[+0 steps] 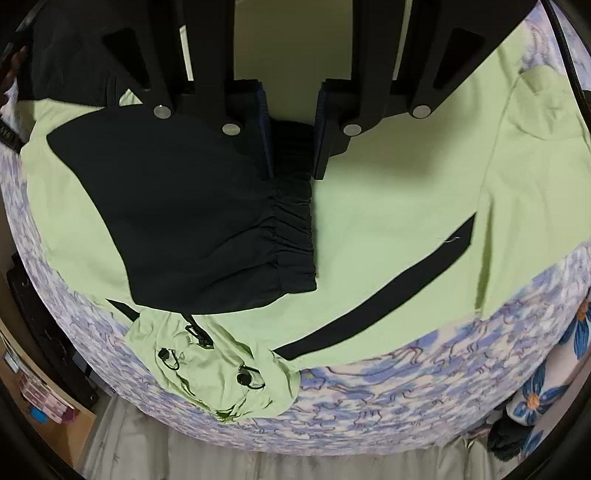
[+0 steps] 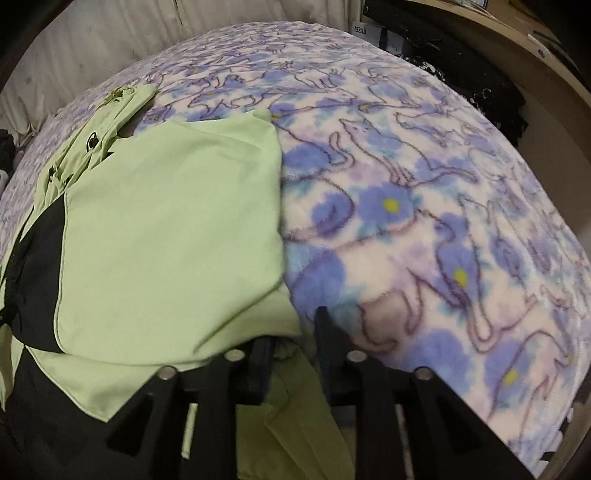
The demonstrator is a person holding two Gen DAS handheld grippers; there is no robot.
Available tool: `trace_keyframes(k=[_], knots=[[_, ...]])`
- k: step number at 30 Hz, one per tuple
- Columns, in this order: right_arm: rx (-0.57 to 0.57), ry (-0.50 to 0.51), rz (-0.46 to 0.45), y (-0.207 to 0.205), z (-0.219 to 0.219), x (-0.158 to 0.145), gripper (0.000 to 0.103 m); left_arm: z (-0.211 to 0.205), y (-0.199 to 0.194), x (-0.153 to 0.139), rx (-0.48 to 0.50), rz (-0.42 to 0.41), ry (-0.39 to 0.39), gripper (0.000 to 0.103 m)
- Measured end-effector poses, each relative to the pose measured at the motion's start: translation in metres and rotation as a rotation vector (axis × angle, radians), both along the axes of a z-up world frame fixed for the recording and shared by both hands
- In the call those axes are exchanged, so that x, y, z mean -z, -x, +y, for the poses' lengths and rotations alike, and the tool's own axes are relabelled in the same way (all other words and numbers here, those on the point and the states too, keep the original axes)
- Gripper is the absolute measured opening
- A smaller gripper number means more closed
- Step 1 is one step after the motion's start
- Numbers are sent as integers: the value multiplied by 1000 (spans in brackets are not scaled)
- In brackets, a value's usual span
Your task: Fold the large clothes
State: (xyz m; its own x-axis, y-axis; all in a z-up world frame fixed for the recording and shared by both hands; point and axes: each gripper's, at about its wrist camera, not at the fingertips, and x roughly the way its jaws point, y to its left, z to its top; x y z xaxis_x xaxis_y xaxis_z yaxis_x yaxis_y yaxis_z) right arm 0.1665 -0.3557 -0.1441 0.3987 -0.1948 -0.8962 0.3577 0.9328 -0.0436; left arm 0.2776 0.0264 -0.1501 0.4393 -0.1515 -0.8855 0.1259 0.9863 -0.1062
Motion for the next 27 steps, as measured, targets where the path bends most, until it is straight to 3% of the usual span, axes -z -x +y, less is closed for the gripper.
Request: trace_keyframes(k=[2, 5, 7, 9, 12, 16, 19, 21, 25, 27], knots=[[6, 30, -9, 8, 1, -11, 45, -2, 4, -1, 23, -4, -23, 19], [11, 45, -43, 18, 5, -33, 46, 3, 8, -13, 13, -7, 3, 20], [3, 50, -95, 26, 10, -52, 46, 7, 13, -30, -6, -56, 15, 21], [-13, 64, -138, 28, 17, -70, 46, 9, 18, -51, -23, -139, 5, 30], [-38, 74, -246, 24, 32, -95, 46, 7, 18, -68, -29, -195, 30, 59], [-173, 15, -397, -4, 71, -103, 46, -10, 7, -65, 3, -200, 37, 60], [-297, -61, -269, -42, 106, -79, 46, -29, -10, -40, 65, -46, 113, 60], [-339, -108, -185, -67, 124, -53, 46, -41, -15, -23, 70, -14, 103, 60], [-390, -18, -81, -99, 141, -16, 46, -59, -24, 10, 79, 2, -6, 59], [-352, 51, -59, -111, 129, -3, 45, -55, -28, 15, 74, -2, -8, 59]])
